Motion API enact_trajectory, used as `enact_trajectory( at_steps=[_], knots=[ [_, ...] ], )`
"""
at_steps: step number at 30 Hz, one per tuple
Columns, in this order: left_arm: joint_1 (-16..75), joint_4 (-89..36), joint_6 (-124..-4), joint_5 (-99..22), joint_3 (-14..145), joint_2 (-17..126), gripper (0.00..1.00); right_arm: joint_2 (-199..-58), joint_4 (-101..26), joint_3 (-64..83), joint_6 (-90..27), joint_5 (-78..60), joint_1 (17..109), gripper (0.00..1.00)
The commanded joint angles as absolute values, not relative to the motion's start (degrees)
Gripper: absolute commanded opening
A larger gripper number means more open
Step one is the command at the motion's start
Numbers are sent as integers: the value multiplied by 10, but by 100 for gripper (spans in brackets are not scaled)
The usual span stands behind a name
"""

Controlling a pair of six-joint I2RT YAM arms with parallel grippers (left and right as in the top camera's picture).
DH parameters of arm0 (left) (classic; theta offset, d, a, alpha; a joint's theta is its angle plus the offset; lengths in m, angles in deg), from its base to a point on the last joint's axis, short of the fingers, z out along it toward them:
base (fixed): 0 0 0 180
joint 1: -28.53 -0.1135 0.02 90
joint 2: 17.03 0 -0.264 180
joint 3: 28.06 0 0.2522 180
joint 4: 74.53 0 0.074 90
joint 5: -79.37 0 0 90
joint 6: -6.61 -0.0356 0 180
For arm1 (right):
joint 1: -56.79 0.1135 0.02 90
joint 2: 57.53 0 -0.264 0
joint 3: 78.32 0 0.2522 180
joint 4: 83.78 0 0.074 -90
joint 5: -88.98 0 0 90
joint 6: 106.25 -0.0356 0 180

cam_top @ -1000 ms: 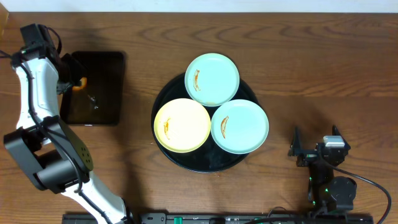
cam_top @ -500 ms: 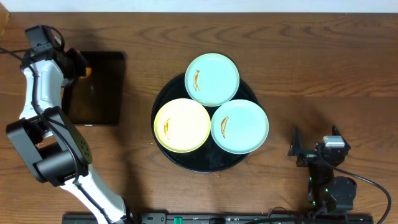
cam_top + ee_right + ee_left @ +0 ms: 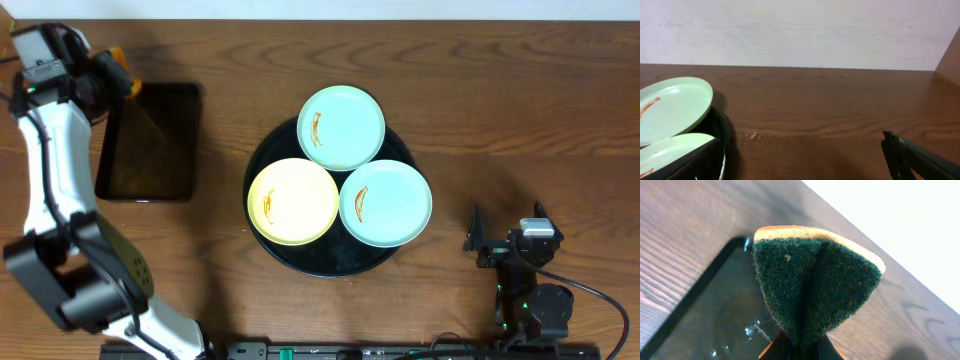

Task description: Clean dirty plates on tray and stack at the side

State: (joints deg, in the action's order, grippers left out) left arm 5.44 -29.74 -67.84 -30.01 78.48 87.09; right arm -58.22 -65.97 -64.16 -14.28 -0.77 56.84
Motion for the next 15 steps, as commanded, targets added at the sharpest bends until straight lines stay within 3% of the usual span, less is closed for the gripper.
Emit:
enact_trajectory(
  at_steps=[1, 15],
  knots=[
    [55, -298, -688, -310, 786, 837, 7, -579, -657, -642, -138, -4, 563, 99],
    [55, -296, -688, -342, 786, 821, 8, -579, -657, -642, -138, -4, 563, 99]
  ],
)
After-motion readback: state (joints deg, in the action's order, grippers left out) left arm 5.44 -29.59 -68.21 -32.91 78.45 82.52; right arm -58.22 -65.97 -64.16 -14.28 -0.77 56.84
